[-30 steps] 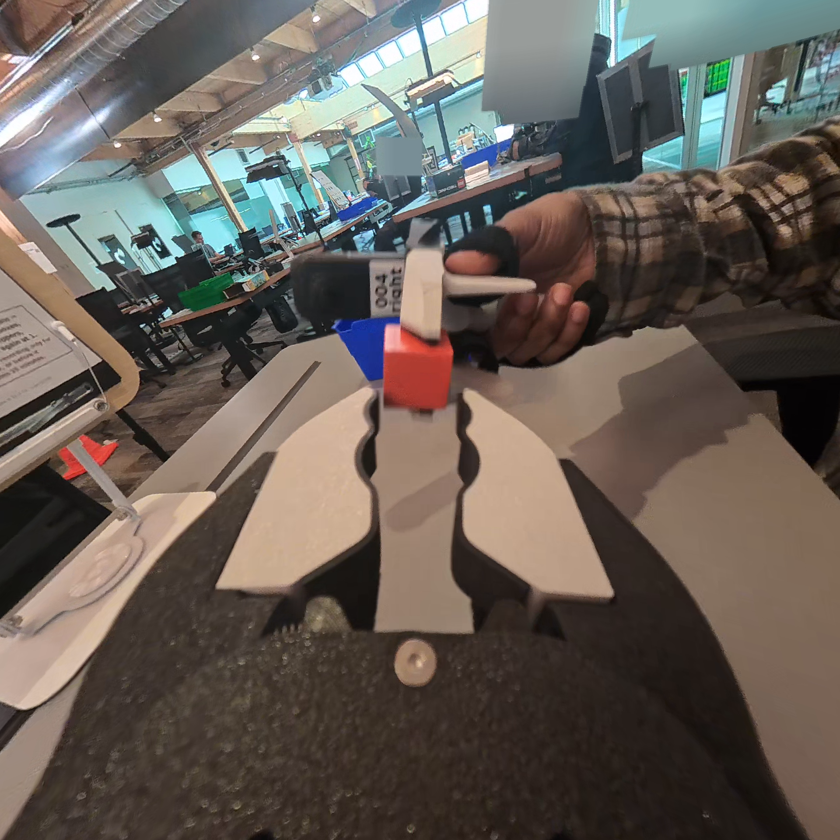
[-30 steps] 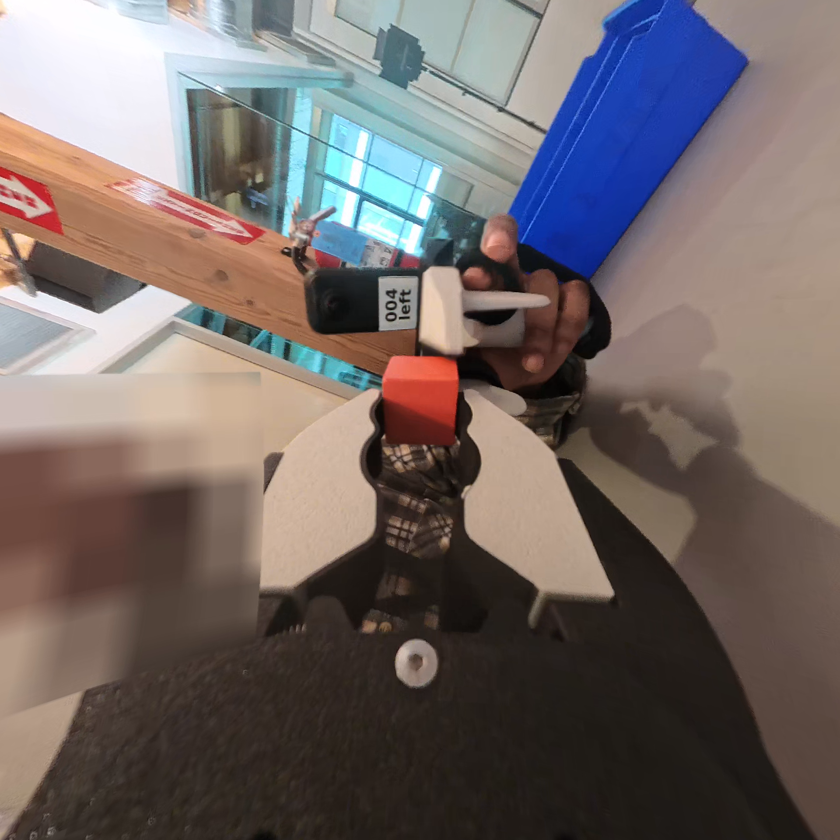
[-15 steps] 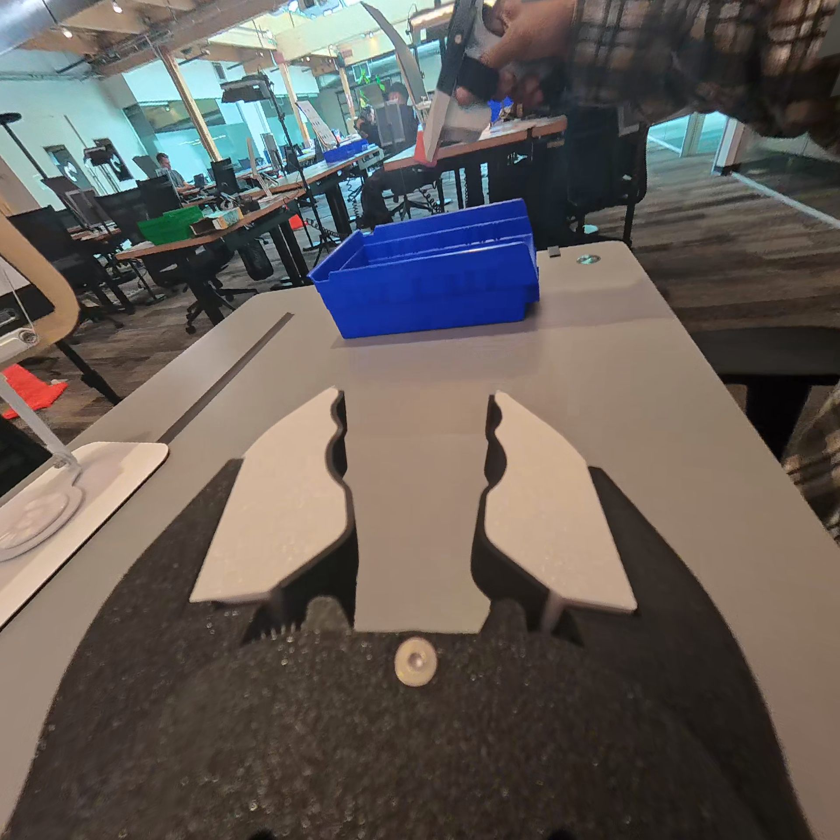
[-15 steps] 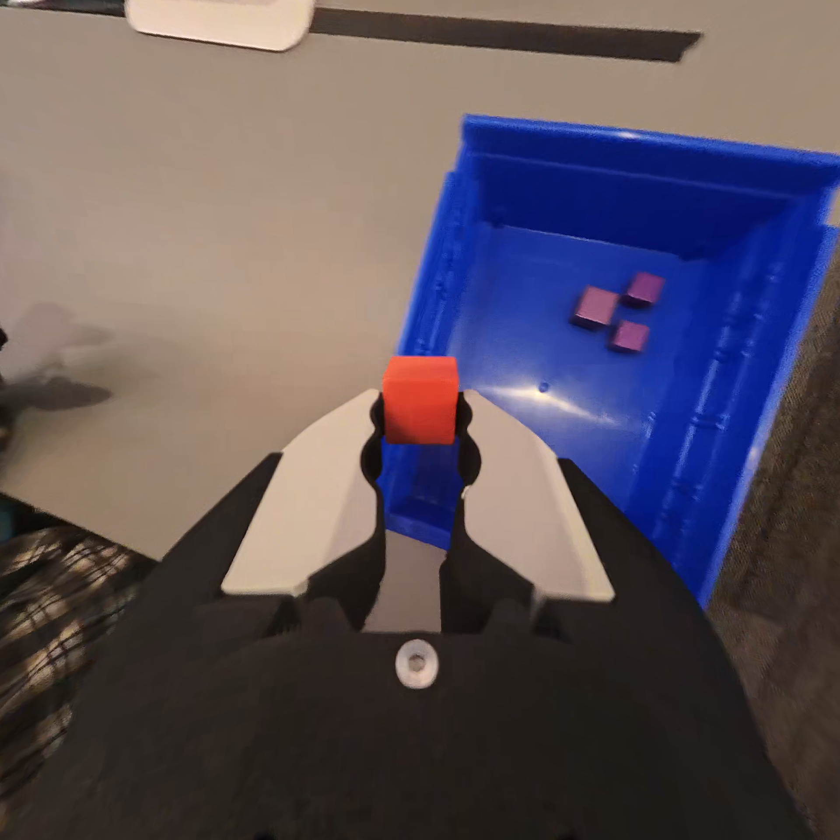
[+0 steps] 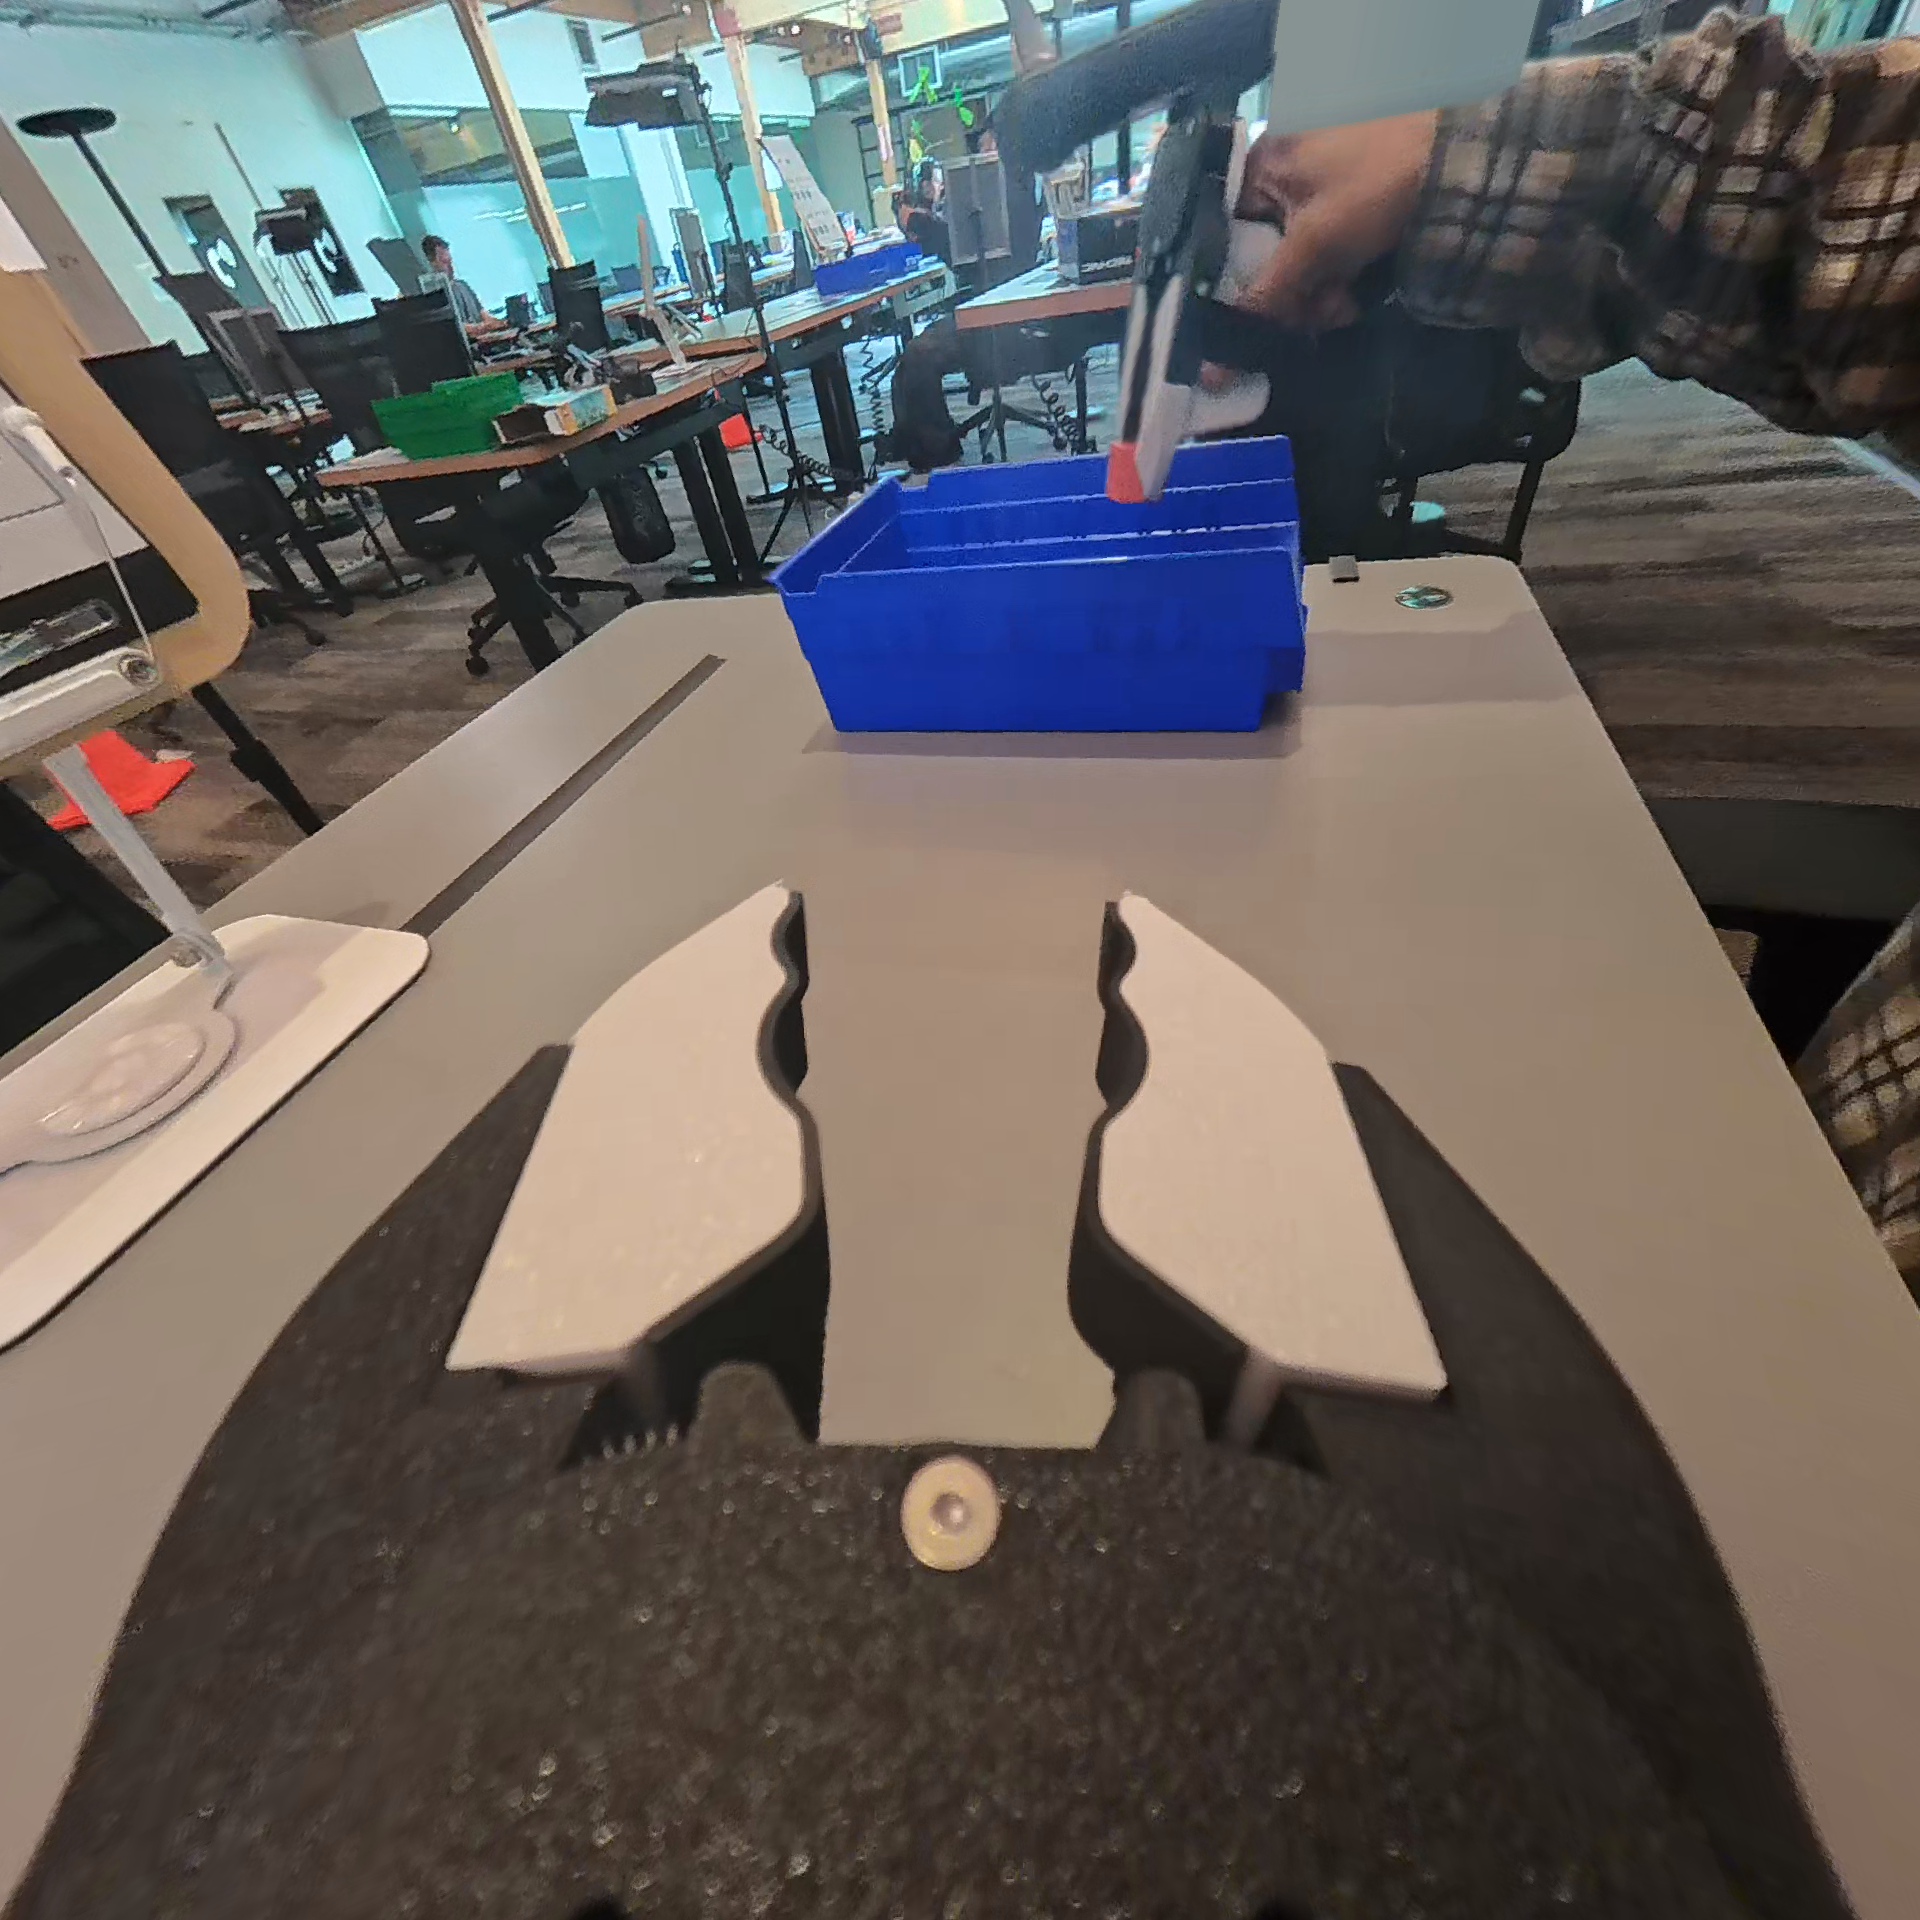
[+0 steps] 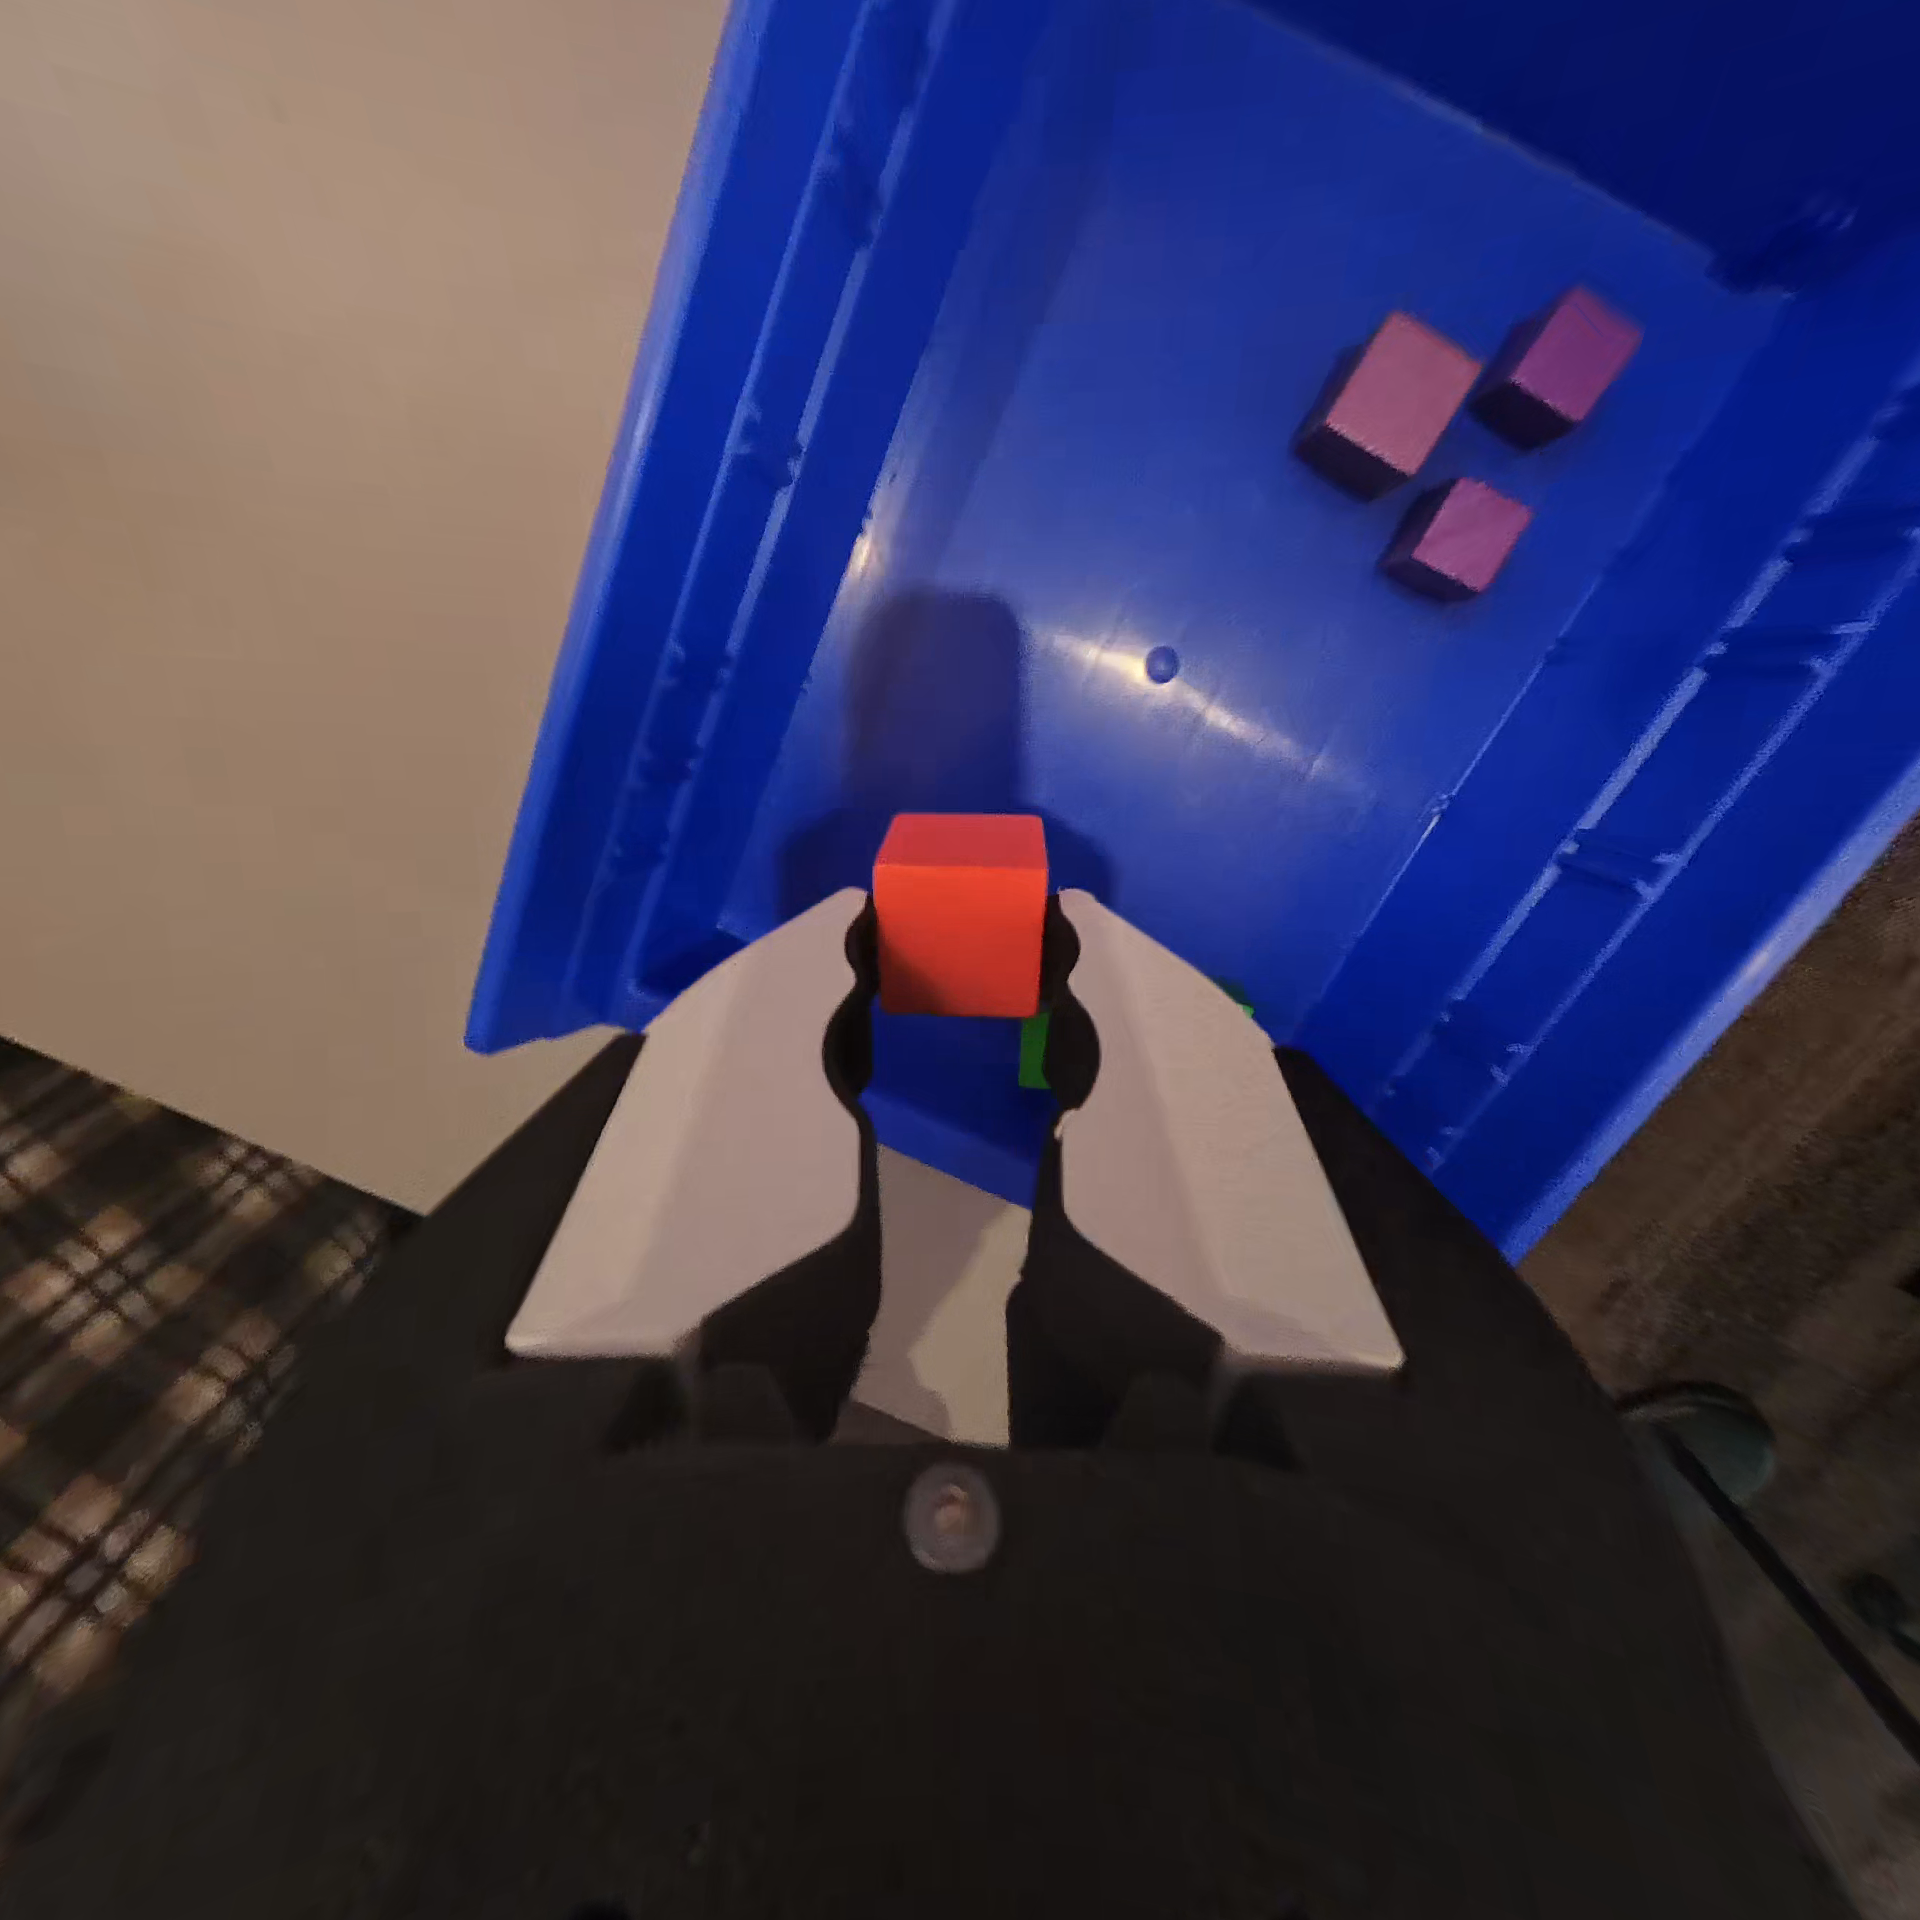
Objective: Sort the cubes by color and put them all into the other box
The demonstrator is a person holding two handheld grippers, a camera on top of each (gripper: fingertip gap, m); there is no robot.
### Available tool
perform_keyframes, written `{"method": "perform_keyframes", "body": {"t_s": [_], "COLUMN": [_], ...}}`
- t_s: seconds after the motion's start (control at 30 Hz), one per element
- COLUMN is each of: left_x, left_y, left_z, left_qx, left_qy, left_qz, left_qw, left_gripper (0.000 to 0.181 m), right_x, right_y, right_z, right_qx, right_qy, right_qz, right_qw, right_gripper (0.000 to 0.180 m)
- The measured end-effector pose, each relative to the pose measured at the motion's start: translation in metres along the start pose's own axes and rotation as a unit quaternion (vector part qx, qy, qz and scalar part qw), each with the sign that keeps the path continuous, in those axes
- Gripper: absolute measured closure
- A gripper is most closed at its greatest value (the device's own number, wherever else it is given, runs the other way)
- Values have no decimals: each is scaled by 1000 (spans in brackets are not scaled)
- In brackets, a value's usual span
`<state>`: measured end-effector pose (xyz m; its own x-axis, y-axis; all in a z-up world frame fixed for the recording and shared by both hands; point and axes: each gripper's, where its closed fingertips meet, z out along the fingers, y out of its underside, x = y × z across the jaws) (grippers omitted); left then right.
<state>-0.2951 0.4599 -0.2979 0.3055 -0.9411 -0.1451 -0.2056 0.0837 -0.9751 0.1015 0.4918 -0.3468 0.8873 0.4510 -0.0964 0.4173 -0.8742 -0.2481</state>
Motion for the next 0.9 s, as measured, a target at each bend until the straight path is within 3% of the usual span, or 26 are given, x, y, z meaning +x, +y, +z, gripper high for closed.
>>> {"method": "perform_keyframes", "body": {"t_s": [0.3, 0.9], "left_x": [-9, -20], "left_y": [-7, -13], "left_z": [12, 33], "left_qx": [-37, -97], "left_qy": [-9, -15], "left_qz": [-5, 8], "left_qw": [999, 995], "left_gripper": [128, 128], "right_x": [-14, -17], "right_y": [22, 34], "right_z": [19, 37], "right_qx": [-55, -63], "right_qy": [-42, -92], "right_qz": [-56, -170], "right_qw": [996, 979], "right_gripper": [150, 150]}}
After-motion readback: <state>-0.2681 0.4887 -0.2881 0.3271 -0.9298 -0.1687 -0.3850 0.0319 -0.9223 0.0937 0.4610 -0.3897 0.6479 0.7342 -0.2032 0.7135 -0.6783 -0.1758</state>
